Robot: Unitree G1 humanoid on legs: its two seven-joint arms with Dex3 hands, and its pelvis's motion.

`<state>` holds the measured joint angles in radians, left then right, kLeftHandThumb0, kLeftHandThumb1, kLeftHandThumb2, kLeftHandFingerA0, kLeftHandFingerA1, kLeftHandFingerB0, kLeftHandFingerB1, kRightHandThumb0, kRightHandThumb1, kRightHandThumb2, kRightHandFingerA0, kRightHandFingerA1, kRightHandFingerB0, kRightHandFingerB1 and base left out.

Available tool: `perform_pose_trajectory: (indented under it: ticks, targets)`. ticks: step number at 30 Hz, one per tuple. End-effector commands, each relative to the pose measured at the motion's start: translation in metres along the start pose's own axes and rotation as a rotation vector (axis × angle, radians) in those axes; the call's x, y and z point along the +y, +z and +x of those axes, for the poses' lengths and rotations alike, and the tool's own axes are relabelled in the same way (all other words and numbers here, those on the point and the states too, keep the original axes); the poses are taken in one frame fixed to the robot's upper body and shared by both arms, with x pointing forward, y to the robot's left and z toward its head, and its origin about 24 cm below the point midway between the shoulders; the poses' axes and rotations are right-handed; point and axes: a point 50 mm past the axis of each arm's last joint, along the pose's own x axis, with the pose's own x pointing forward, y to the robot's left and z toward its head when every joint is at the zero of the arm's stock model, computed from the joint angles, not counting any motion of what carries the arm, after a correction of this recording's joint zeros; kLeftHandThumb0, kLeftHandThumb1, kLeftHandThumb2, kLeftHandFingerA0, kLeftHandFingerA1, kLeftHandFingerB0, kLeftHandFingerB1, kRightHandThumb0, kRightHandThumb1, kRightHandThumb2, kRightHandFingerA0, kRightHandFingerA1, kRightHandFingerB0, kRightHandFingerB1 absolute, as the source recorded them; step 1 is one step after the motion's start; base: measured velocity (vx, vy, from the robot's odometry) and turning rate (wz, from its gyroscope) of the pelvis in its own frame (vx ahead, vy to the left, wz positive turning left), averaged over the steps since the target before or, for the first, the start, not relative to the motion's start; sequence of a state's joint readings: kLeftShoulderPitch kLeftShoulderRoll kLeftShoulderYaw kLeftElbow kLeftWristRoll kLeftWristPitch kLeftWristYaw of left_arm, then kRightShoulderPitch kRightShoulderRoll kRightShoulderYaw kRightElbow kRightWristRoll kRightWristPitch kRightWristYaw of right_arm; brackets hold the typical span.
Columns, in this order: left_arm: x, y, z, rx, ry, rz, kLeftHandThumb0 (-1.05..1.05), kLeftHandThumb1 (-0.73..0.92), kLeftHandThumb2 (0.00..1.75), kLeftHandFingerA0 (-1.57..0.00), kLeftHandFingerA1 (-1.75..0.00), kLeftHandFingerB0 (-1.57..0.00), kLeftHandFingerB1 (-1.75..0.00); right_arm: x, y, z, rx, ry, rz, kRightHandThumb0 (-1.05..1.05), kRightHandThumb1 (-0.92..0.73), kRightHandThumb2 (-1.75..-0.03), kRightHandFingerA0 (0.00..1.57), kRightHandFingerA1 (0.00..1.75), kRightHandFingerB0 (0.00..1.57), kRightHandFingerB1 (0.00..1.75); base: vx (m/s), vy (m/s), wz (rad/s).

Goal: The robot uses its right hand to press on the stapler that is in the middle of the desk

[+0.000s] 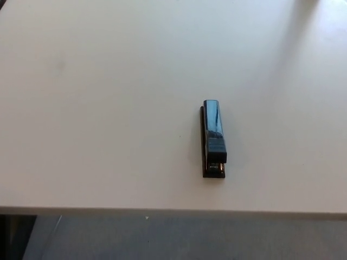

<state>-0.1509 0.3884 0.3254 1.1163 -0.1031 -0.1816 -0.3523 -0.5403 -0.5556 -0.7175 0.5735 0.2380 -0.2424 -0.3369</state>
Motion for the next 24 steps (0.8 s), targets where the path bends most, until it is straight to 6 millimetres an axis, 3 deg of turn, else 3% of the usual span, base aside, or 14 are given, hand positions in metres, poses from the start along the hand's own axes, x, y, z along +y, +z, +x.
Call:
perform_pose_trajectory:
  ticks: [1,3,4,7,9,11,12,14,16,17,19,24]
  targets:
    - [0.009,0.001,-0.004,-0.024,-0.002,0.029,-0.59,0.87,1.03,0.00,-0.19,0.00,-0.18,0.129,0.111,-0.001,-0.228,0.393,0.269,0.05,-0.78,-0.81,1.19,1.11,0.72,1.02,0.00,0.000,0.00]
    - [0.008,0.002,-0.004,-0.026,-0.003,0.027,-0.59,0.86,1.03,0.00,-0.19,0.00,-0.19,0.136,0.111,-0.002,-0.215,0.414,0.273,0.09,-0.78,-0.83,1.20,1.06,0.73,1.00,0.00,0.000,0.00]
    - [0.008,0.002,-0.004,-0.028,-0.004,0.019,-0.58,0.86,1.02,0.00,-0.19,0.00,-0.18,0.147,0.110,-0.006,-0.206,0.450,0.288,0.10,-0.74,-0.80,1.22,0.97,0.76,0.90,0.00,0.000,0.00]
    - [0.008,0.002,-0.004,-0.032,-0.004,0.018,-0.57,0.86,1.02,0.00,-0.19,0.00,-0.19,0.167,0.105,-0.026,-0.203,0.575,0.339,0.08,-0.71,-0.84,1.24,0.98,0.87,0.93,0.00,0.000,0.00]
    - [0.007,0.001,-0.004,-0.029,-0.008,0.024,-0.58,0.87,1.02,0.00,-0.17,0.00,-0.17,0.181,0.104,-0.052,-0.187,0.683,0.386,-0.02,-0.77,-0.77,1.29,1.04,0.88,0.86,0.00,0.000,0.00]
    - [0.008,0.001,-0.004,-0.019,0.004,0.030,-0.58,0.86,1.03,0.00,-0.19,0.00,-0.19,0.189,0.105,-0.076,-0.175,0.765,0.399,-0.01,-0.77,-0.73,1.31,1.00,0.85,0.90,0.00,0.000,0.00]
    - [0.008,0.001,-0.004,-0.016,0.003,0.027,-0.58,0.87,1.03,0.00,-0.18,0.00,-0.18,0.197,0.105,-0.100,-0.178,0.829,0.403,0.01,-0.71,-0.86,1.32,1.06,0.86,1.04,0.00,0.000,0.00]
    - [0.008,0.001,-0.004,-0.019,0.001,0.033,-0.58,0.86,1.03,0.00,-0.20,0.00,-0.19,0.204,0.102,-0.128,-0.183,0.897,0.399,0.03,-0.71,-0.90,1.28,1.16,0.82,1.08,0.00,0.000,0.00]
    - [0.008,0.001,-0.004,-0.021,0.000,0.038,-0.58,0.86,1.03,0.00,-0.20,0.00,-0.19,0.208,0.099,-0.138,-0.167,0.925,0.393,0.03,-0.71,-0.90,1.28,1.16,0.82,1.08,0.00,0.000,0.00]
    - [0.008,0.000,-0.004,-0.020,-0.008,0.039,-0.56,0.86,1.01,0.00,-0.19,0.00,-0.18,0.223,0.083,-0.155,-0.127,0.976,0.368,0.01,-0.74,-0.81,1.28,1.10,0.79,1.07,0.00,0.000,0.00]
    - [0.007,0.000,-0.004,-0.019,-0.005,0.037,-0.56,0.85,1.01,0.00,-0.19,0.00,-0.19,0.234,0.071,-0.165,-0.041,1.014,0.393,-0.09,-0.77,-0.73,1.29,1.07,0.78,1.06,0.00,0.000,0.00]
    - [0.007,-0.003,-0.005,-0.015,-0.012,0.039,-0.57,0.87,1.03,0.00,-0.19,0.00,-0.18,0.253,0.042,-0.202,0.094,1.068,0.342,-0.10,-0.78,-0.70,1.27,1.11,0.77,1.05,0.00,0.000,0.00]
